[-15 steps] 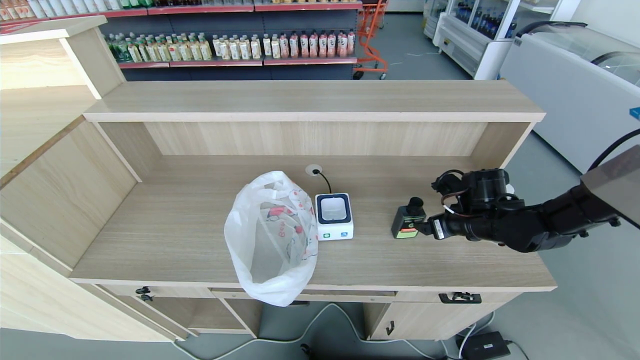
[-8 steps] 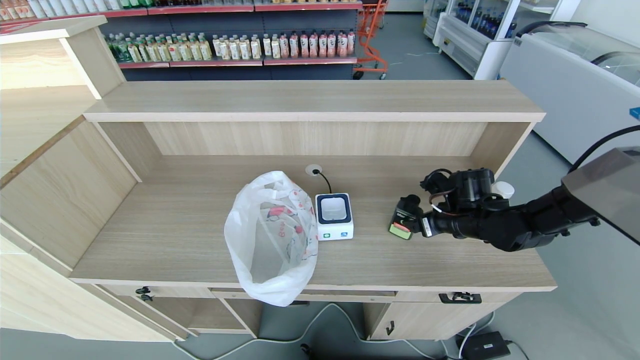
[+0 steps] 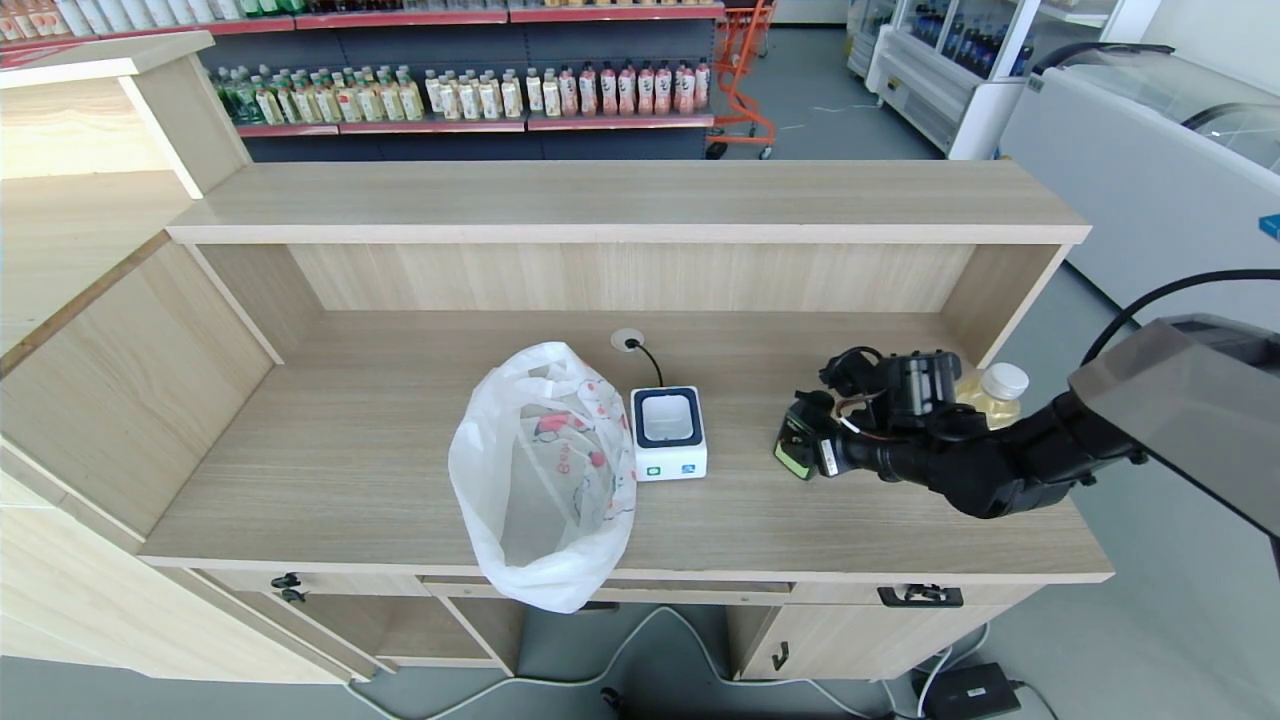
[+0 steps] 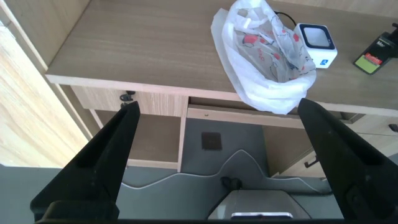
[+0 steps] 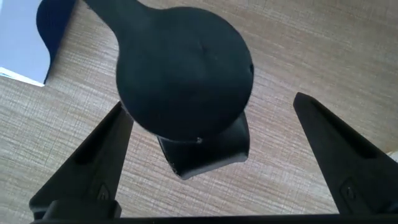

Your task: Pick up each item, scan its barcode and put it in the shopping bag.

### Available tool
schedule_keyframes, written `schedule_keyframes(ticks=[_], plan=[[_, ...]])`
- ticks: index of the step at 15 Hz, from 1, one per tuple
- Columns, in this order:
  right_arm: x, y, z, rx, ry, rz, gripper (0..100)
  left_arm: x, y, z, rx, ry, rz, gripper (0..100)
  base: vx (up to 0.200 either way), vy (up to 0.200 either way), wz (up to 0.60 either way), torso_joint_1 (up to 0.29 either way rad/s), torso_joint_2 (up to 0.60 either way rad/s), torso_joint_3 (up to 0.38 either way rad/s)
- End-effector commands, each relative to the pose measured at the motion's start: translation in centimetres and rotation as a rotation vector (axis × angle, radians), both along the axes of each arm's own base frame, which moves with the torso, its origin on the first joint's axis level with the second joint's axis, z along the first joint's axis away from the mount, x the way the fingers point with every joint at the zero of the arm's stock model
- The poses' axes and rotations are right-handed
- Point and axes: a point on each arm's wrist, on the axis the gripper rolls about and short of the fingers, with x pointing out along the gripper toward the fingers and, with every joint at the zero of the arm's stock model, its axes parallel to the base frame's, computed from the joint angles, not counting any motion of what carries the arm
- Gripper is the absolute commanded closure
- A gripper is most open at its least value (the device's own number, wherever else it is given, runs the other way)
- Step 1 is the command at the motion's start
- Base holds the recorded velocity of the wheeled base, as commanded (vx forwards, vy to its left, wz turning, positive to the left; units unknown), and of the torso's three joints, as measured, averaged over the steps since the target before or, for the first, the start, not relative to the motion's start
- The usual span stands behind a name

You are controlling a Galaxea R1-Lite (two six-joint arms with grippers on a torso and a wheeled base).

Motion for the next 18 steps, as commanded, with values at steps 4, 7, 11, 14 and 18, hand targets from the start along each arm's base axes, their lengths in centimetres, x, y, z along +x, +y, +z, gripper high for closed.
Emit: schedule_keyframes(ticks=[4,7,11,14,18], plan=[[0.9,0.6,-1.6,0.045,-0.028,0.087,0,0.0,0.0,0.0,0.0,0.001,0.0,0,0.0,0.0,0.0,0.0,0.0,0.0],[1.9,1.2,-2.3,0.047,-0.036,0.098,0,0.0,0.0,0.0,0.0,0.001,0.0,0,0.0,0.0,0.0,0.0,0.0,0.0],[3.3,1.9,-2.8,0.049,-0.065,0.105,100,0.0,0.0,0.0,0.0,0.001,0.0,0,0.0,0.0,0.0,0.0,0.0,0.0],[3.5,2.1,-3.2,0.045,-0.063,0.108,100,0.0,0.0,0.0,0.0,0.001,0.0,0,0.0,0.0,0.0,0.0,0.0,0.0],[3.3,2.0,-1.7,0.063,-0.134,0.108,100,0.0,0.0,0.0,0.0,0.001,0.0,0,0.0,0.0,0.0,0.0,0.0,0.0]])
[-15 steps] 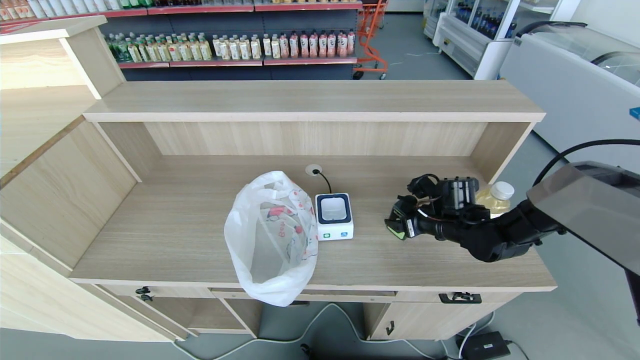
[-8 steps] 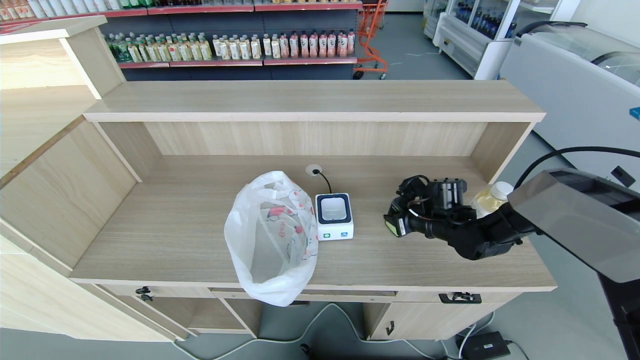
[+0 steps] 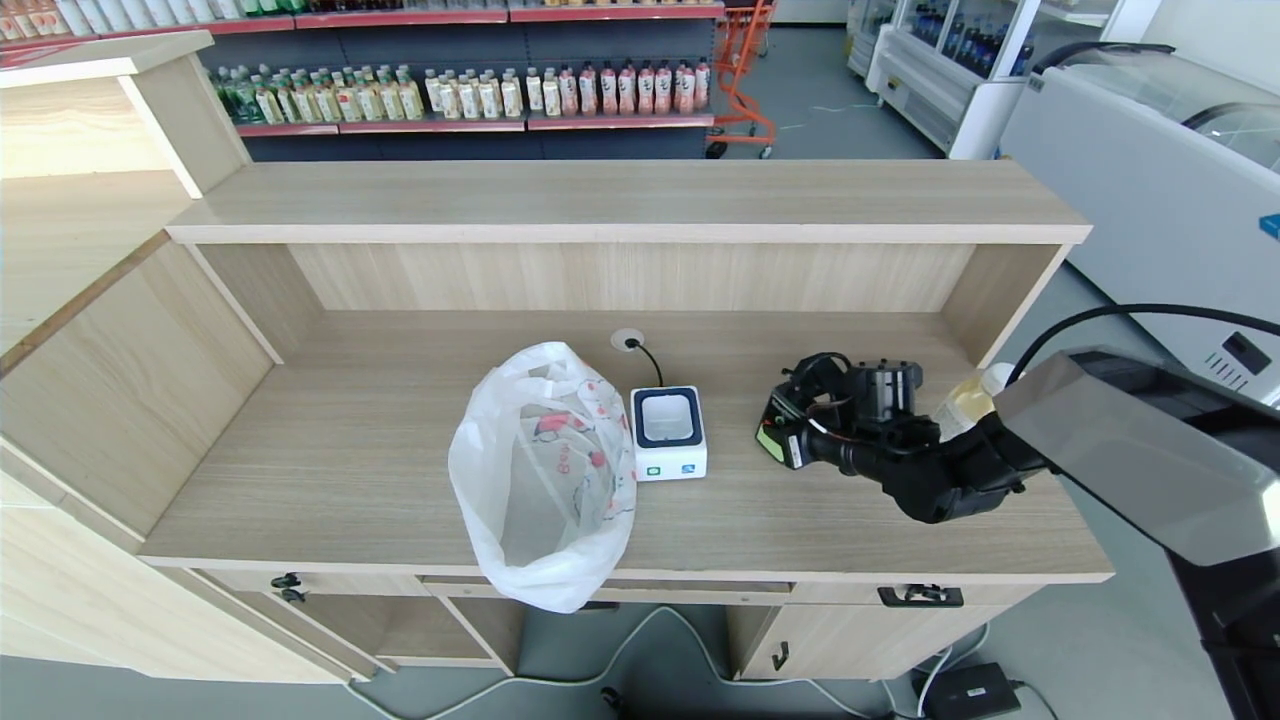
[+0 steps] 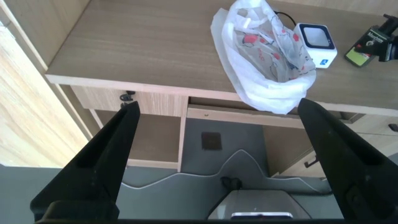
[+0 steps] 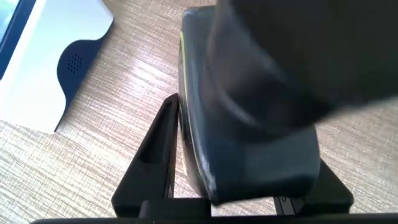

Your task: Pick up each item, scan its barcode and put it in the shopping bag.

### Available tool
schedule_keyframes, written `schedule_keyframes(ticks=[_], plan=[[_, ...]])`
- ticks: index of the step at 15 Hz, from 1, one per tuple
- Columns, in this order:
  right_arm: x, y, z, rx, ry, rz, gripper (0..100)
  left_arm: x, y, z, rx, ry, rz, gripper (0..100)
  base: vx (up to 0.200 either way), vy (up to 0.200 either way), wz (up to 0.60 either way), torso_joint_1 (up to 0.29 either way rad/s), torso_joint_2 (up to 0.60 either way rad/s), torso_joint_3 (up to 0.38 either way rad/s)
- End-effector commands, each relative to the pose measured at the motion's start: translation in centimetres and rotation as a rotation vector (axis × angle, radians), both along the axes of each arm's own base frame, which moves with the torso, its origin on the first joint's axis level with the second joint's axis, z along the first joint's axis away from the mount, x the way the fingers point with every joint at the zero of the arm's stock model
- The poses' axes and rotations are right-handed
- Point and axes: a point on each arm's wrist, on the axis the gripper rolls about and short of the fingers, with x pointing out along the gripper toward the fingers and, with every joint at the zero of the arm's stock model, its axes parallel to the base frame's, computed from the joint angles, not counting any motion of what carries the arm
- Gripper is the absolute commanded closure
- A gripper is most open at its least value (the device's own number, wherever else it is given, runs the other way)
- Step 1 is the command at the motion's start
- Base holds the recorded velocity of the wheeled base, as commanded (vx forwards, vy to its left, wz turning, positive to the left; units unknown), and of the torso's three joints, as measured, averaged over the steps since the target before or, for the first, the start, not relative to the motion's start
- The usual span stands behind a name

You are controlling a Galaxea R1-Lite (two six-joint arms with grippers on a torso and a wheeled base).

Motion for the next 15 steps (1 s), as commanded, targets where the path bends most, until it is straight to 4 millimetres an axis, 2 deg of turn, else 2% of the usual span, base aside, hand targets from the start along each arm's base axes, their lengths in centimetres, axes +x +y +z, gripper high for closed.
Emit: schedule_keyframes(ticks=[1,3,5,9,12,13,15], plan=[[-0.5,-0.2,1.8,0.016,-0.055,-0.001,100,0.0,0.0,0.0,0.0,0.001,0.0,0,0.0,0.0,0.0,0.0,0.0,0.0],[-1.4,-0.4,3.3,0.011,-0.08,-0.001,100,0.0,0.0,0.0,0.0,0.001,0.002,0,0.0,0.0,0.0,0.0,0.0,0.0],[-3.9,-1.8,5.2,-0.088,-0.113,0.009,100,0.0,0.0,0.0,0.0,0.001,0.0,0,0.0,0.0,0.0,0.0,0.0,0.0],[-8.5,-4.1,6.0,-0.138,-0.152,-0.005,100,0.0,0.0,0.0,0.0,0.002,0.0,0,0.0,0.0,0.0,0.0,0.0,0.0],[-12.4,-7.3,8.5,-0.301,-0.232,-0.027,100,0.0,0.0,0.0,0.0,0.001,0.0,0,0.0,0.0,0.0,0.0,0.0,0.0],[-14.2,-9.3,9.6,-0.373,-0.261,-0.065,100,0.0,0.0,0.0,0.0,0.001,0.0,0,0.0,0.0,0.0,0.0,0.0,0.0],[-16.9,-11.9,12.4,-0.49,-0.348,-0.131,100,0.0,0.0,0.0,0.0,0.001,0.0,0,0.0,0.0,0.0,0.0,0.0,0.0]])
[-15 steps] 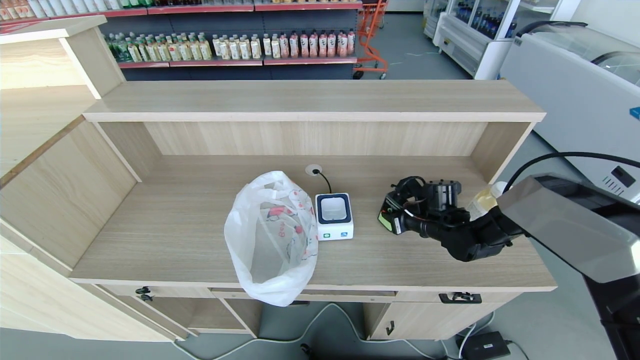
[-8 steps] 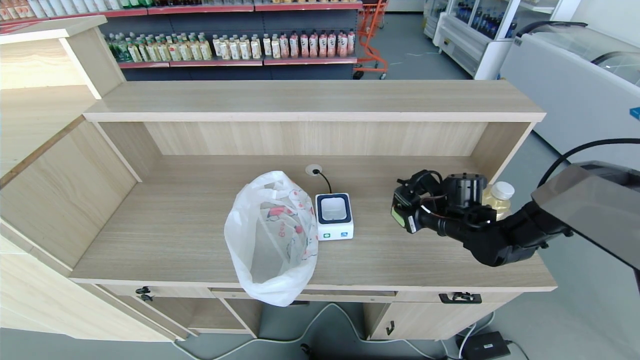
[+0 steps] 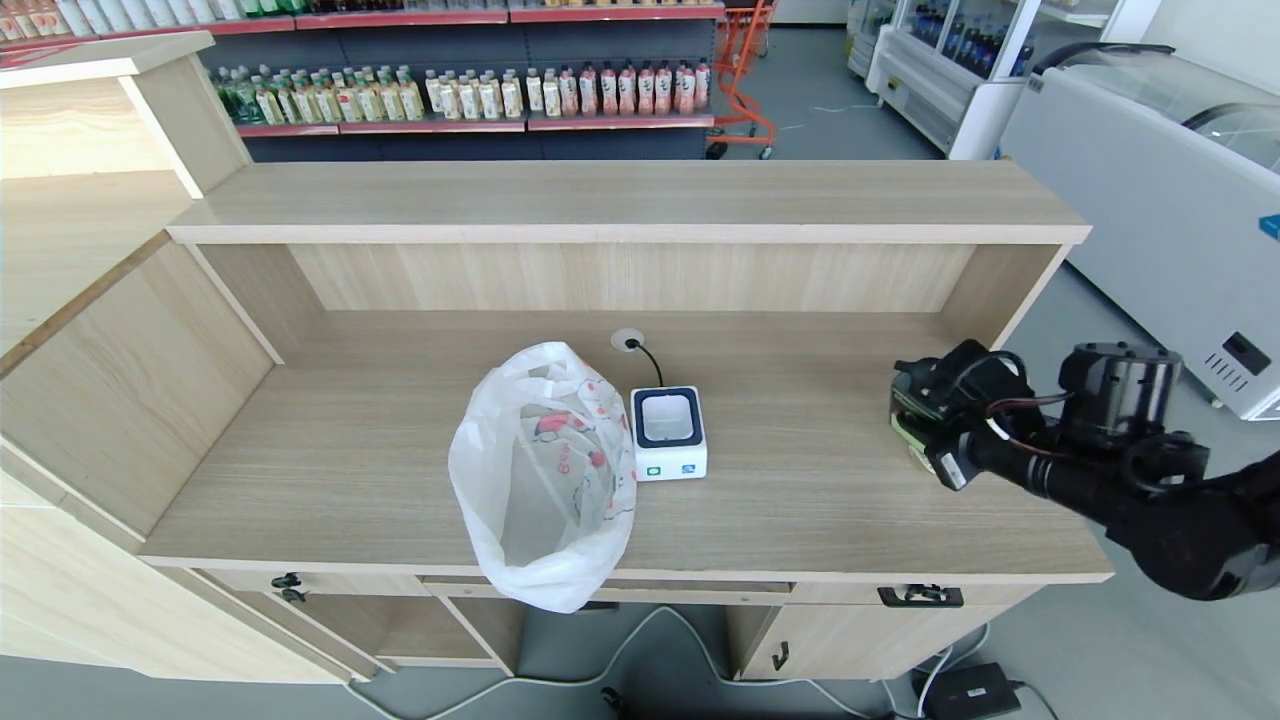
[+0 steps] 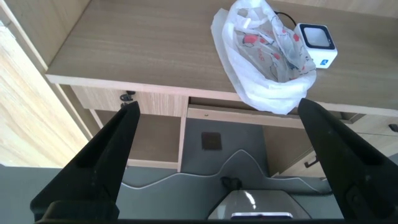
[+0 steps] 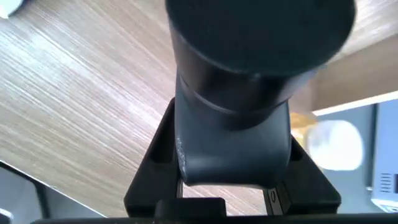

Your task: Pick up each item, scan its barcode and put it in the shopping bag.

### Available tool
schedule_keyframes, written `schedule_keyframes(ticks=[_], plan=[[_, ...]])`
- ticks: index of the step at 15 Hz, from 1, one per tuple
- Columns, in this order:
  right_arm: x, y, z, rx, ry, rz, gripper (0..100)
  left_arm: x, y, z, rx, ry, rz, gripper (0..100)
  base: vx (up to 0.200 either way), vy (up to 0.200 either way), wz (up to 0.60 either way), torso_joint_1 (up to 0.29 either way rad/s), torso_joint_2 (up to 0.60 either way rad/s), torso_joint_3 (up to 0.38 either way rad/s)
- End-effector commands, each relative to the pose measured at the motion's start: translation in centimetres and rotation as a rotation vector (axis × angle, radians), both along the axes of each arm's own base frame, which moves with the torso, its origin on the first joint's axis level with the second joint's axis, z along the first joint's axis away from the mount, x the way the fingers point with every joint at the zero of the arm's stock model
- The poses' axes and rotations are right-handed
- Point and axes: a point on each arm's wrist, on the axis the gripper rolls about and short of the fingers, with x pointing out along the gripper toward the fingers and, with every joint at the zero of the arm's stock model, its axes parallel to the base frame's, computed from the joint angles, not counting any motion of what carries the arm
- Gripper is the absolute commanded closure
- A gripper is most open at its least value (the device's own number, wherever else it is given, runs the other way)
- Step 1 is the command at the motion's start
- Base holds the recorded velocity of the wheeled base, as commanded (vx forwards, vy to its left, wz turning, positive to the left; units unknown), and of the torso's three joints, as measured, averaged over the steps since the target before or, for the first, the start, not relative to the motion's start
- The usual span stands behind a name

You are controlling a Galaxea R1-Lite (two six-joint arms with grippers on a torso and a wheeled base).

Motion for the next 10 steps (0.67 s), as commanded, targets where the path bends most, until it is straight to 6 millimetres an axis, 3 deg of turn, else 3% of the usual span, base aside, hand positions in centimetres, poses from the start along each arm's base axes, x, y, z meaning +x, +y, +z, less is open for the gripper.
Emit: schedule_keyframes(ticks=[1,4,6,9,10], plan=[[-5.0,-4.1,5.4,-0.161,-0.19,-0.1,100,0.0,0.0,0.0,0.0,0.001,0.001,0,0.0,0.0,0.0,0.0,0.0,0.0],[-7.5,-5.5,8.5,-0.319,-0.341,-0.057,100,0.0,0.0,0.0,0.0,0.001,-0.001,0,0.0,0.0,0.0,0.0,0.0,0.0],[-8.4,-5.8,9.4,-0.405,-0.411,0.026,100,0.0,0.0,0.0,0.0,0.001,-0.001,0,0.0,0.0,0.0,0.0,0.0,0.0],[-9.4,-5.2,10.1,-0.602,-0.542,0.217,100,0.0,0.0,0.0,0.0,0.001,-0.001,0,0.0,0.0,0.0,0.0,0.0,0.0],[-10.2,-4.3,10.9,-0.731,-0.678,0.373,100,0.0,0.0,0.0,0.0,0.001,-0.001,0,0.0,0.0,0.0,0.0,0.0,0.0]])
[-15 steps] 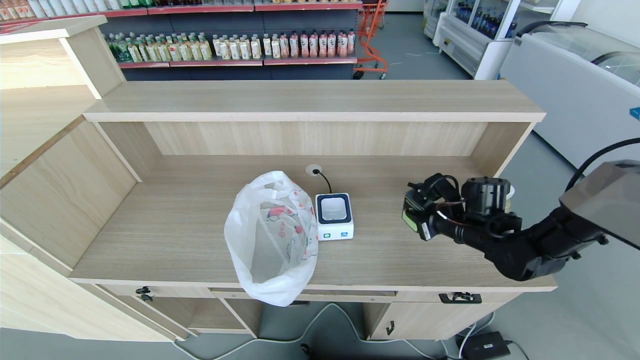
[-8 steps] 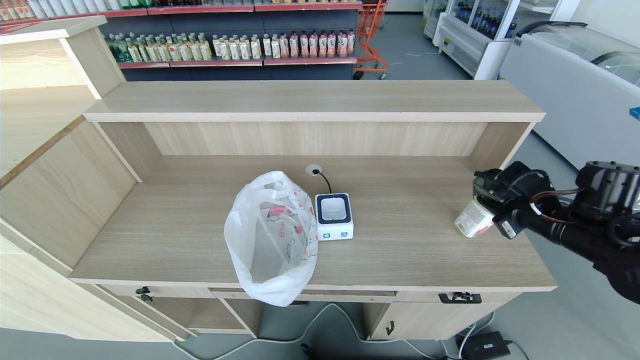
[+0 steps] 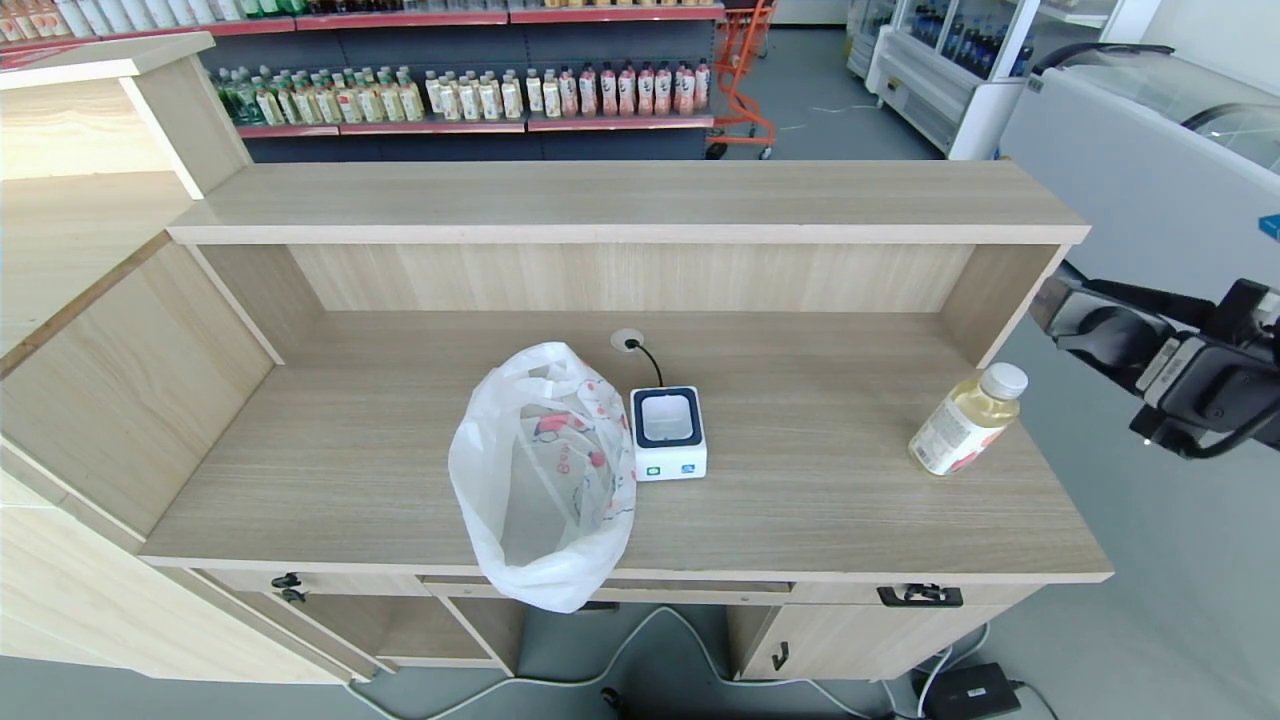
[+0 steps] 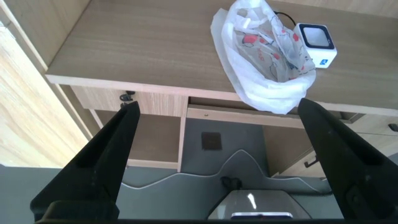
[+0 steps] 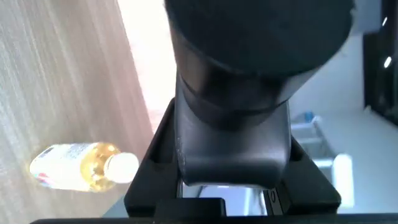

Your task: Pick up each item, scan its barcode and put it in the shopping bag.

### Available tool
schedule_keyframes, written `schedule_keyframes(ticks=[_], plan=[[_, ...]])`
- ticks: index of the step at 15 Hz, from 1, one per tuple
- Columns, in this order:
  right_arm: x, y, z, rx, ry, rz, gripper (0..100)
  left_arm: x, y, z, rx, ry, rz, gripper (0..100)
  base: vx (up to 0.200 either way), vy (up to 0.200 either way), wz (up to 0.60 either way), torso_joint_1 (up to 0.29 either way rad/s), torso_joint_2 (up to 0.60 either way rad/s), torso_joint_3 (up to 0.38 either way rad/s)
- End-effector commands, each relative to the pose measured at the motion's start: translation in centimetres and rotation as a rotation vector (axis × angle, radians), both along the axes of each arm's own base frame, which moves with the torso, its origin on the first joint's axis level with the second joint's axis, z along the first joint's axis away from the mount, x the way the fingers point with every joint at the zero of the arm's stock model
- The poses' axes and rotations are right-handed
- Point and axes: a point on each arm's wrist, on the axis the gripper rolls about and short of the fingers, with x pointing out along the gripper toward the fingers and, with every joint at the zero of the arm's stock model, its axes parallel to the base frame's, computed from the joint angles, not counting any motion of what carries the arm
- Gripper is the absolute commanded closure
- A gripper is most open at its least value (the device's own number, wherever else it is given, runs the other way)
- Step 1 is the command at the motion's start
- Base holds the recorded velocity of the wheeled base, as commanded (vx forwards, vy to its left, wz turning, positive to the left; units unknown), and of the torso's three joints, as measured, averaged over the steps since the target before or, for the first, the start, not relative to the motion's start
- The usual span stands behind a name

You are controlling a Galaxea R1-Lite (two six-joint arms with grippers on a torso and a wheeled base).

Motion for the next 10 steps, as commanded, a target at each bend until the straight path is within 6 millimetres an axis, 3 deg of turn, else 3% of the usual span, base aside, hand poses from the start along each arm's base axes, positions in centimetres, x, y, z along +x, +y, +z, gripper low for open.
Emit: schedule_keyframes(ticks=[1,3,6,10], plan=[[-2.0,1.9,1.7,-0.183,-0.178,0.222,100,0.0,0.0,0.0,0.0,0.0,0.0,0,0.0,0.0,0.0,0.0,0.0,0.0],[-3.7,4.2,2.5,-0.329,-0.355,0.395,100,0.0,0.0,0.0,0.0,0.0,0.0,0,0.0,0.0,0.0,0.0,0.0,0.0],[-7.9,6.9,3.2,-0.455,-0.639,0.528,100,0.0,0.0,0.0,0.0,0.0,0.0,0,0.0,0.0,0.0,0.0,0.0,0.0],[-8.4,10.5,2.3,-0.596,-0.918,0.699,100,0.0,0.0,0.0,0.0,0.0,0.0,0,0.0,0.0,0.0,0.0,0.0,0.0]])
